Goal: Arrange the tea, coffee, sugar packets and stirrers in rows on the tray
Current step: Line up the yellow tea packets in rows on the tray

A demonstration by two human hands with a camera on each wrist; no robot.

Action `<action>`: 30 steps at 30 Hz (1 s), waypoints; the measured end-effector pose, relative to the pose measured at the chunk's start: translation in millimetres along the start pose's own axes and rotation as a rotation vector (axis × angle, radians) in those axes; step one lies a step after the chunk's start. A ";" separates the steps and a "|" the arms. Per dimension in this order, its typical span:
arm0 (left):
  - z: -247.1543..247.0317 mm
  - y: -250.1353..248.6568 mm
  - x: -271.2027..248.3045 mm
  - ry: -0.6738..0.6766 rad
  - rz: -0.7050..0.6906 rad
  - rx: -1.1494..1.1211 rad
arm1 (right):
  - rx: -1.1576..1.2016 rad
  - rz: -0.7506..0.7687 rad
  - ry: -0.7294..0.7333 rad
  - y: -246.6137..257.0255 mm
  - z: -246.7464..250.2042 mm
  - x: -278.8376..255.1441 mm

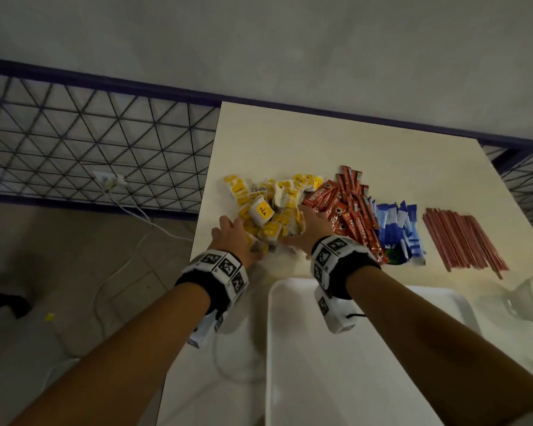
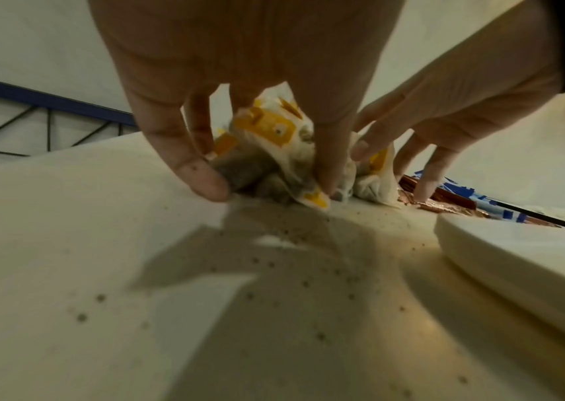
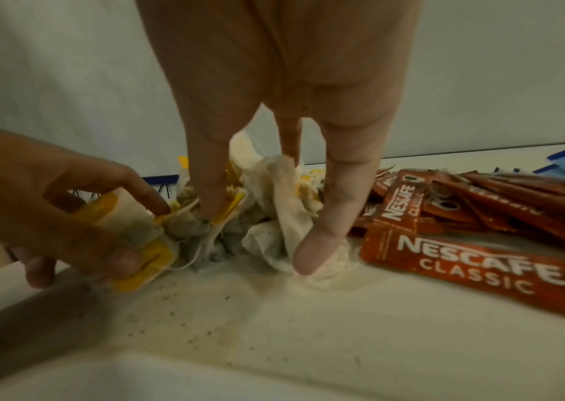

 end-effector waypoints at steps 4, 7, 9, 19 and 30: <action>-2.1 1.4 7.4 0.048 -0.019 0.008 | 0.026 -0.007 -0.014 2.1 -6.4 9.6; 5.0 10.9 7.5 0.038 -0.067 -0.164 | 0.053 0.016 -0.062 -1.8 -5.0 12.1; 7.5 22.5 5.8 0.060 -0.086 -0.363 | 0.100 0.010 -0.080 -6.9 -1.7 11.1; -8.0 31.1 -17.9 0.340 -0.041 -1.294 | 0.296 0.098 -0.125 -20.4 16.4 -21.2; -25.5 -3.4 -34.8 0.460 -0.048 -1.480 | 0.303 0.296 0.006 30.4 -14.6 -57.4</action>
Point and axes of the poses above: each hand's wrist, its own x-axis towards the middle knuckle, its own z-axis out of the back of the hand, y = z × x, the point moved 6 cm from there along x, towards the middle knuckle, and after that the axes turned 13 degrees about y, right-handed, at the moved point
